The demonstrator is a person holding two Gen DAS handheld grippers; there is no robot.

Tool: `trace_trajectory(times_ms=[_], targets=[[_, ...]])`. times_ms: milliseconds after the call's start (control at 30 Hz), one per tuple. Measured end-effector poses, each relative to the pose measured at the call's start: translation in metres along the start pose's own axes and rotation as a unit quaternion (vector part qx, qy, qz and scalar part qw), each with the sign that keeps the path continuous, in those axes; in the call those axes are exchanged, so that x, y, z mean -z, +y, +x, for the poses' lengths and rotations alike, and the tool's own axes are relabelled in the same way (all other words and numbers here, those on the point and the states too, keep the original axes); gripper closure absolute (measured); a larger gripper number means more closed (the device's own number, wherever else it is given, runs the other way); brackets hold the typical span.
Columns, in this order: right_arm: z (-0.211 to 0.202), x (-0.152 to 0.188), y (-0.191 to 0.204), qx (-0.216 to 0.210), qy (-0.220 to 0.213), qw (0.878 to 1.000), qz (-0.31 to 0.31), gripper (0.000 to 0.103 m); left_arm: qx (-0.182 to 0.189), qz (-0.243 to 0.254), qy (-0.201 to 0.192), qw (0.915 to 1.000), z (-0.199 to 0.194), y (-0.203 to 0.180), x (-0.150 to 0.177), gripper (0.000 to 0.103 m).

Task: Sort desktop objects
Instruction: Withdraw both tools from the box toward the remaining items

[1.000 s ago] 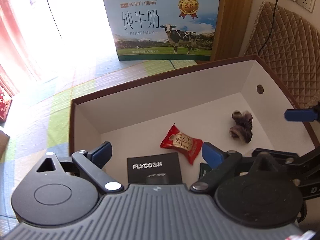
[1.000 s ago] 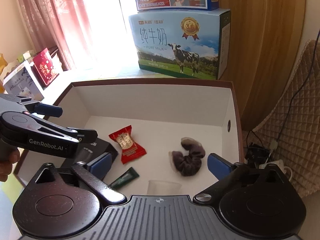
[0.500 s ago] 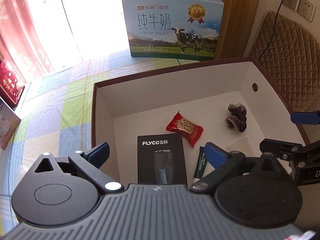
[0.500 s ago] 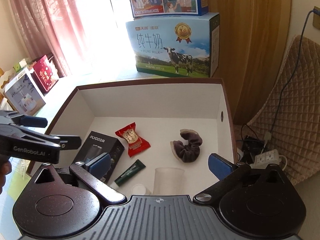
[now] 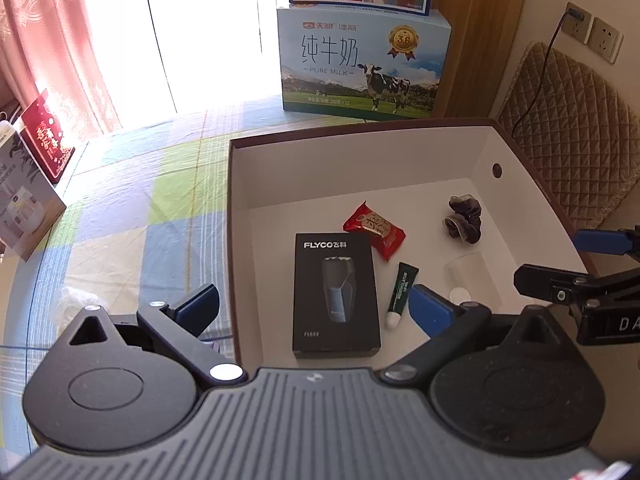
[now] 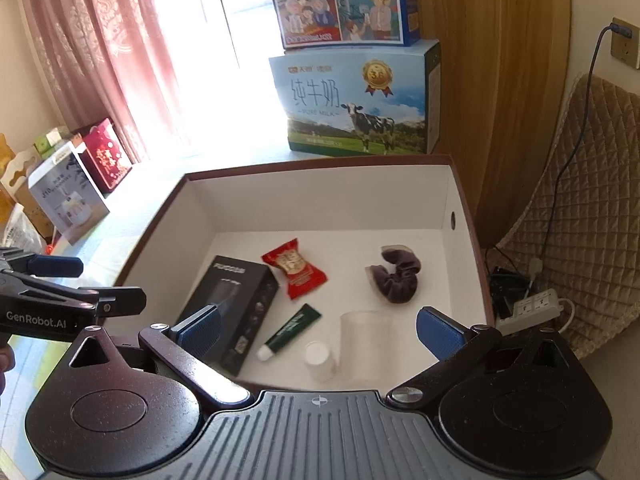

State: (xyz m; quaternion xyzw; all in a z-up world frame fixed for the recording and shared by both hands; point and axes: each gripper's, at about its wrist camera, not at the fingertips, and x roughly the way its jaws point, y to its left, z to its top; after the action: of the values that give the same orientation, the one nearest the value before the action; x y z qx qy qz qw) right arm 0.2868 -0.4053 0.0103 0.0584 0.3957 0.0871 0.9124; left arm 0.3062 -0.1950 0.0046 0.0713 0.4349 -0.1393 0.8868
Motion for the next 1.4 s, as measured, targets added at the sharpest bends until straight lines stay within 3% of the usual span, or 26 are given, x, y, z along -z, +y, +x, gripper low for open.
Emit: trace_trajectory(times_ms=[600,1400], targets=[[-0.036,0.046,0.079,-0.027,-0.004,1.0,-0.012,0.002,-0.008,-0.031,-0.008,0.9995,-0.073,0.062,0.075,0.003],[-0.005,0.088,0.184,-0.082,0.046,0.995,-0.044,0.002,-0.056,-0.085,0.028,0.9944,-0.104,0.159,0.152,0.003]])
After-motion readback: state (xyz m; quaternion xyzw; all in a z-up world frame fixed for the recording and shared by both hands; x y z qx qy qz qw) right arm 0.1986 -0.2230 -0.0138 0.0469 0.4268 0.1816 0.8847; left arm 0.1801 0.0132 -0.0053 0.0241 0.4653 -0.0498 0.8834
